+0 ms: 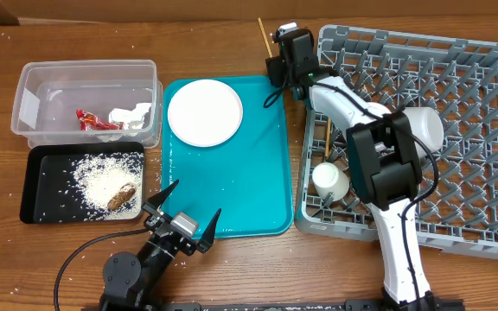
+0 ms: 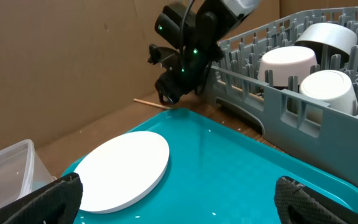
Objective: Sort waste into correct bins and load items into the dishwasher
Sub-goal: 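Grasp the wooden chopsticks with the right gripper and lift them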
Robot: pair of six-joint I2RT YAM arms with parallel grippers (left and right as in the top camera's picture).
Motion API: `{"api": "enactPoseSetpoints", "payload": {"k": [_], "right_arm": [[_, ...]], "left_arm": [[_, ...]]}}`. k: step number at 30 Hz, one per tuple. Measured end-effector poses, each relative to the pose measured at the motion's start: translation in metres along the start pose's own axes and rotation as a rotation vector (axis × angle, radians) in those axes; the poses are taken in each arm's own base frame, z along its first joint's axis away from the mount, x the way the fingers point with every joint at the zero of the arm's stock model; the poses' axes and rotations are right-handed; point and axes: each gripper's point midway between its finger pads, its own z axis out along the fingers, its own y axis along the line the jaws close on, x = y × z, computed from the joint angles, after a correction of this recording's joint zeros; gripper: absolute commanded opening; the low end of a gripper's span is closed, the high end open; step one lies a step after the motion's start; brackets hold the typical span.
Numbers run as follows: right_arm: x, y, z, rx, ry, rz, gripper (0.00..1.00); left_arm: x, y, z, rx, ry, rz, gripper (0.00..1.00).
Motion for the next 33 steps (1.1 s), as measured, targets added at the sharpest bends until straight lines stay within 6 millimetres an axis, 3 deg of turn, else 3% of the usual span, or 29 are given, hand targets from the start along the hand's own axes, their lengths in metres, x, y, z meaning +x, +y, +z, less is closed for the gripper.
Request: {"api": "enactPoseSetpoints", "payload": {"k": [8,12,15,21,23,27,33], "right_arm": [[0.016,0.016,-0.001,-0.013,0.081,-0.022,0.66],[0.022,0.058,-0.008,-0.041,0.093,-0.127,0.72],[0.022,0.074,-0.011,-0.016,0.080,-0.176,0.70],[0.017,0.024,-0.006,0.069,0.087,-0.166,0.71],[0.014,0.025,-0.009,0.059,0.080,-0.175,0.72],[-0.014,0.034,-0.025,0.021,0.013,-0.181,0.70],[-0.021,0.010,-0.018,-0.046,-0.032,-0.090,0.64]], "left_arm": [[0.000,0.000,0.000,0.000,0.000,0.000,1.00],[0.000,0.000,0.000,0.000,0.000,0.000,1.00],[0.000,0.000,0.000,0.000,0.000,0.000,1.00],[0.000,0.000,0.000,0.000,0.000,0.000,1.00],[0.000,0.000,0.000,0.000,0.000,0.000,1.00],[0.000,0.000,0.000,0.000,0.000,0.000,1.00],[0.000,0.000,0.000,0.000,0.000,0.000,1.00]]}}
